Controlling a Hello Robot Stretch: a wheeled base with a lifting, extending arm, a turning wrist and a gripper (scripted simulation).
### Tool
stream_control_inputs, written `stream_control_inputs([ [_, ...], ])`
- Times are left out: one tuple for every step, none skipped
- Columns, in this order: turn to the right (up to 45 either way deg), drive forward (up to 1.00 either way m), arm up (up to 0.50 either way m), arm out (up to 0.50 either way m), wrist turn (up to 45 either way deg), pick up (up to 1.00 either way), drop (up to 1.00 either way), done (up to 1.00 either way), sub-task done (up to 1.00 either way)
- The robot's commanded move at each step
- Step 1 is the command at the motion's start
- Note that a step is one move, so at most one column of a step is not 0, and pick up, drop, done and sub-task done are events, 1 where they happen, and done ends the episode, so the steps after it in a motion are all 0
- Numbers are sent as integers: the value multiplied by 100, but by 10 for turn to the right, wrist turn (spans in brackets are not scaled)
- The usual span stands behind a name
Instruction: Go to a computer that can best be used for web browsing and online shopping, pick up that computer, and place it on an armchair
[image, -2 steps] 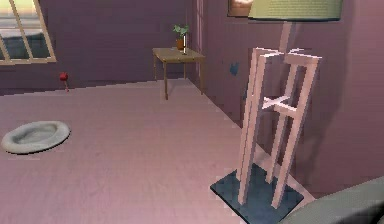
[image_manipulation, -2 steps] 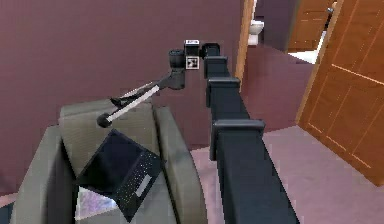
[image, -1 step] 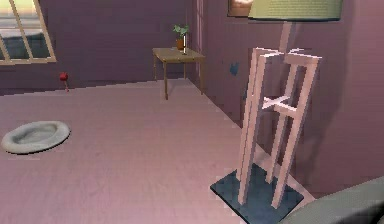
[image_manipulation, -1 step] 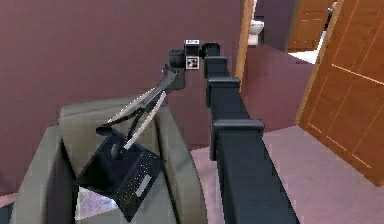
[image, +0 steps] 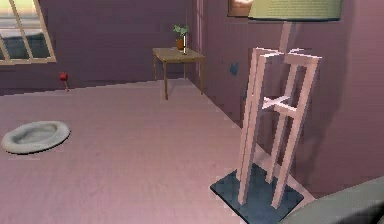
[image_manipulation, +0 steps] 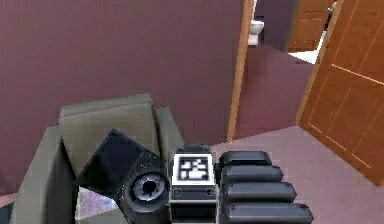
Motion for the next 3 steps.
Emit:
stream_control_inputs([
  [-150, 0, 0, 0, 0, 0, 0, 0, 0],
  [0, 0, 0, 30, 0, 0, 0, 0, 0],
  [0, 0, 0, 0, 450, 0, 0, 0, 0],
])
